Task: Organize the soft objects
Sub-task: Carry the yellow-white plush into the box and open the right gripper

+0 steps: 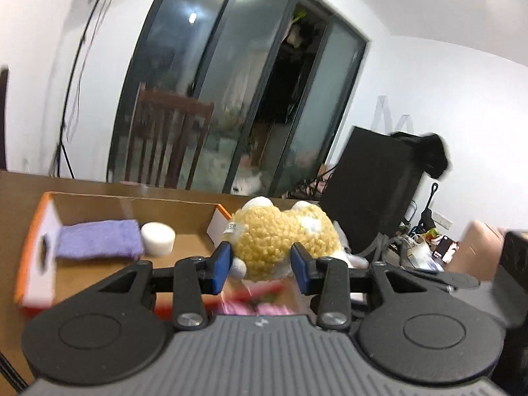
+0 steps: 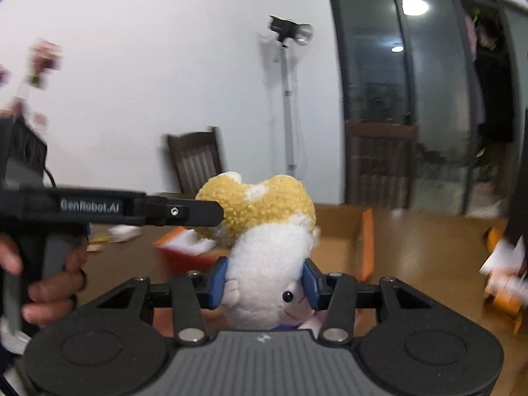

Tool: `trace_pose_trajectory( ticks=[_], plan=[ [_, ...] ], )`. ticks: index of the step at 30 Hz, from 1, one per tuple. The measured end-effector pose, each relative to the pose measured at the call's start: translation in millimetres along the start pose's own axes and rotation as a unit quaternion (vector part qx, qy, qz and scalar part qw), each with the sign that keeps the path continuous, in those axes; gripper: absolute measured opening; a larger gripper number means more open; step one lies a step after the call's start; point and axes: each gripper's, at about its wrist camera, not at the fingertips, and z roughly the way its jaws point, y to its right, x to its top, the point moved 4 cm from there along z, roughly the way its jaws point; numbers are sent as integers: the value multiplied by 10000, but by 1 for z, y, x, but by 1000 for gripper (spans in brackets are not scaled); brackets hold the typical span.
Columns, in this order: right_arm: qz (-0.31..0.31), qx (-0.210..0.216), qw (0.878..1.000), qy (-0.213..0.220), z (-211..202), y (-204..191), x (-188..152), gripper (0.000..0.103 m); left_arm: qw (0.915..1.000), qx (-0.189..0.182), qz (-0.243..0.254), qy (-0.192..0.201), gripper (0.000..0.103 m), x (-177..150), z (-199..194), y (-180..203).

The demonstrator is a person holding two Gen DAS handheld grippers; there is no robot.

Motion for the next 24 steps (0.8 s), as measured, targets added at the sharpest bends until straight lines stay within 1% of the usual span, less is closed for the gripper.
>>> trace_pose_trajectory(
  ticks=[3, 5, 6, 8, 11, 12, 13, 14, 15, 16, 17, 19, 23, 24],
  plan=[
    [146, -343, 9989, -281, 59, 33, 26, 46, 9985, -59, -391, -387, 40, 26, 69, -35],
    [326, -493, 9969, -522, 96, 52, 37, 46, 9974, 51, -442, -569, 40, 35, 107, -53],
    [415, -536, 9956, -650, 114, 61, 42, 46, 9969, 116, -393, -670, 41, 39, 126, -60],
    [595, -647, 9918, -925, 149, 78, 48, 46, 9956, 236, -326, -850, 44, 43, 156, -74],
    [419, -1030, 9854, -1288, 197, 89, 56, 45, 9901, 471, -417, -1254, 44, 40, 195, -94],
    [319, -1168, 9822, -1434, 214, 89, 55, 45, 9879, 642, -357, -1369, 44, 37, 205, -99],
    [189, -1350, 9781, -1570, 227, 88, 54, 45, 9865, 786, -314, -1401, 44, 35, 209, -104],
    [-76, -1513, 9741, -1676, 239, 84, 51, 45, 9859, 890, -267, -1393, 44, 33, 211, -107],
    [-346, -1636, 9696, -1787, 249, 76, 49, 45, 9862, 942, -286, -1332, 44, 32, 209, -110],
    [-616, -1720, 9643, -1918, 258, 68, 46, 46, 9868, 943, -333, -1273, 48, 31, 205, -114],
    [-734, -1745, 9610, -2013, 265, 63, 46, 46, 9872, 944, -357, -1239, 49, 30, 201, -117],
    [-839, -1644, 9597, -2120, 274, 54, 40, 46, 9871, 1055, -299, -1167, 49, 30, 194, -122],
    [-248, -1146, 9649, -2351, 289, 65, 31, 46, 9861, 1255, -249, -1065, 49, 33, 182, -130],
    [-292, -1153, 9644, -2361, 291, 66, 35, 47, 9857, 1314, -199, -1034, 51, 35, 178, -131]
  ],
)
